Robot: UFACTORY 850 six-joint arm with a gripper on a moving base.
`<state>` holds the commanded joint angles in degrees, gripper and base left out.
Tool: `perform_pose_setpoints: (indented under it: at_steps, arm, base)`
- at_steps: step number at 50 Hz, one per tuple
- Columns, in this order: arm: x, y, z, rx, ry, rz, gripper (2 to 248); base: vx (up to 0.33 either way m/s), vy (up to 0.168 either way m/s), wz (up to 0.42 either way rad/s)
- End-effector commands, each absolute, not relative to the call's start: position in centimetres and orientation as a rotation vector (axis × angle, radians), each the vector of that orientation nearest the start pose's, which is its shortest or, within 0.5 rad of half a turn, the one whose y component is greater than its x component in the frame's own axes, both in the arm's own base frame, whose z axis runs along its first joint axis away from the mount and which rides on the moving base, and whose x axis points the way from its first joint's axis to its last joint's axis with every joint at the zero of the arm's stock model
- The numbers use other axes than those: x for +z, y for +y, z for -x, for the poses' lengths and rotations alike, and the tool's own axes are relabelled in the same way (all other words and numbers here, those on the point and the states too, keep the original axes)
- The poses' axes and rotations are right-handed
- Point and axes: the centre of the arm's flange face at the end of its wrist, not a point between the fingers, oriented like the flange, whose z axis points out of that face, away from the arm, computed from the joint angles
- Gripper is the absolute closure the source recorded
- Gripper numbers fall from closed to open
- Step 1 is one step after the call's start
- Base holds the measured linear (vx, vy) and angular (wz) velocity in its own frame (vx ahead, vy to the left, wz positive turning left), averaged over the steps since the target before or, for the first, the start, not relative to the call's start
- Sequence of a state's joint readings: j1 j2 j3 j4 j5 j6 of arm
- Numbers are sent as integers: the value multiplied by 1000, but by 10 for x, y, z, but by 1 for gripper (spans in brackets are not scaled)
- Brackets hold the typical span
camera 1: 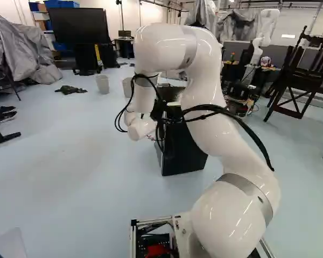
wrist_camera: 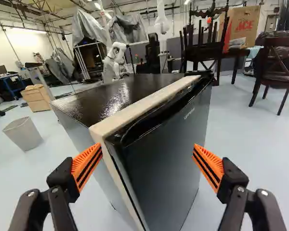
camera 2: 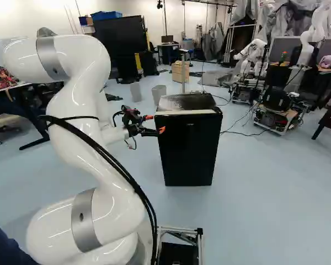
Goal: Grab a drink from the fridge
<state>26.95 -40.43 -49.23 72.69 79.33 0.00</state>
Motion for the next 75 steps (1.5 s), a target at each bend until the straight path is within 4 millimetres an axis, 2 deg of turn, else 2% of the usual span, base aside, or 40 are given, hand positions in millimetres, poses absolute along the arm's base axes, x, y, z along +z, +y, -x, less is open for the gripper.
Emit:
perform_pose_setpoints:
  at_steps: [35, 75]
  arm:
    - [251, 139, -482, -2277, 1246, 2444, 3]
    - [253, 116, -459, -2269, 1259, 2497, 3]
  base:
    - [0, 0, 0]
    - [0, -1, -3]
